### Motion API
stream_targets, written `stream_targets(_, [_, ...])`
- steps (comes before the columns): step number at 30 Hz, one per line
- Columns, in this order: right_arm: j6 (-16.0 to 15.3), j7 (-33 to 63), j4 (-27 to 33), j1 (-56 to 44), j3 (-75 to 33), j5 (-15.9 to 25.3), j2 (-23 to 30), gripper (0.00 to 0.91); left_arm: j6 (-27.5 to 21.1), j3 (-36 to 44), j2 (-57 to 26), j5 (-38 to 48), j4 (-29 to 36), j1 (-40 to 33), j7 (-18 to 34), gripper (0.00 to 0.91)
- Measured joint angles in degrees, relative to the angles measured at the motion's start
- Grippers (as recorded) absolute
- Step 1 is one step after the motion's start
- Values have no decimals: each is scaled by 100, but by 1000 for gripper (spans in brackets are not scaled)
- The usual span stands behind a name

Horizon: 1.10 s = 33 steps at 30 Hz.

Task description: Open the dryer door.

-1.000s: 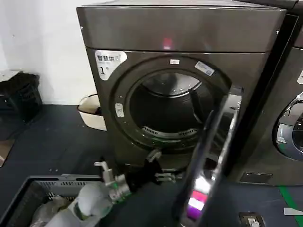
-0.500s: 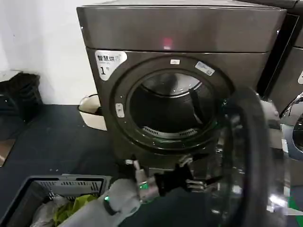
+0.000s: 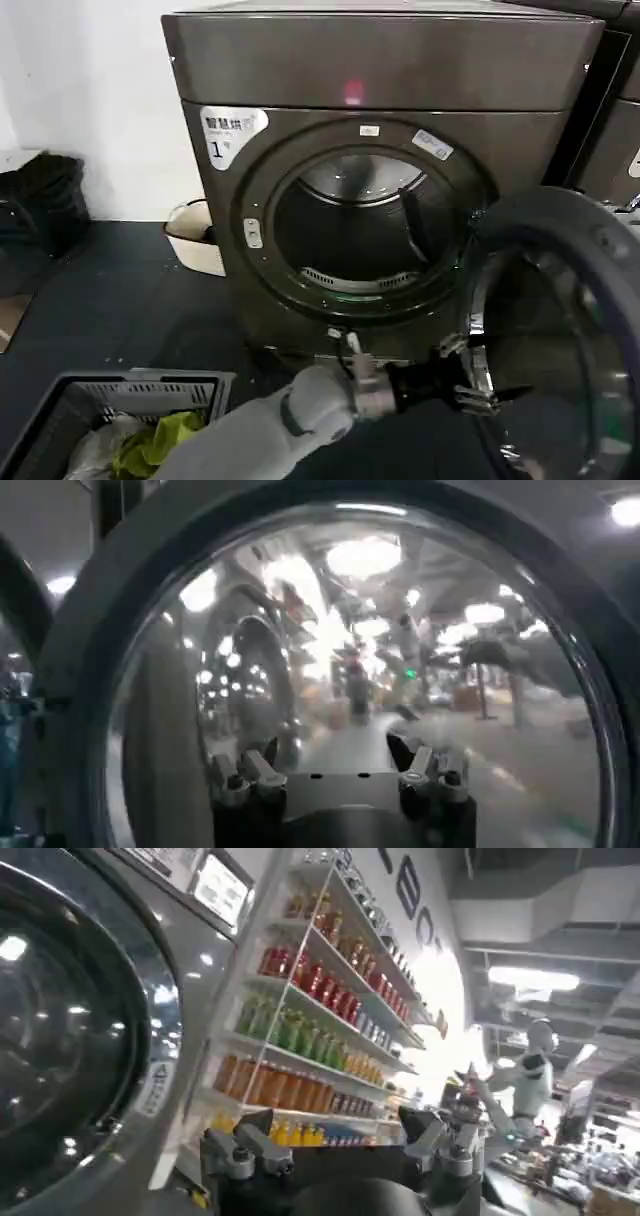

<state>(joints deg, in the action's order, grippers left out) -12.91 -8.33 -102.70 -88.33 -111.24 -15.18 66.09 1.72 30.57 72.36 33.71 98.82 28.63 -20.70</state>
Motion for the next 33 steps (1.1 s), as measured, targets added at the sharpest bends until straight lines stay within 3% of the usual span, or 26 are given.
stream_targets(5, [251,0,54,-41,-188,-24,-2,907,98,183,334,-98,-322,-201,99,907])
stream_targets(19, [286,-137,49,-106,-454,-51,-12,907,269,248,1318,-293,-1431,-396,478,907])
stream_targets(33, [286,-200,9,-91,-417,-51,-27,907,547,160,1801,-691,-1968,-447,736,907])
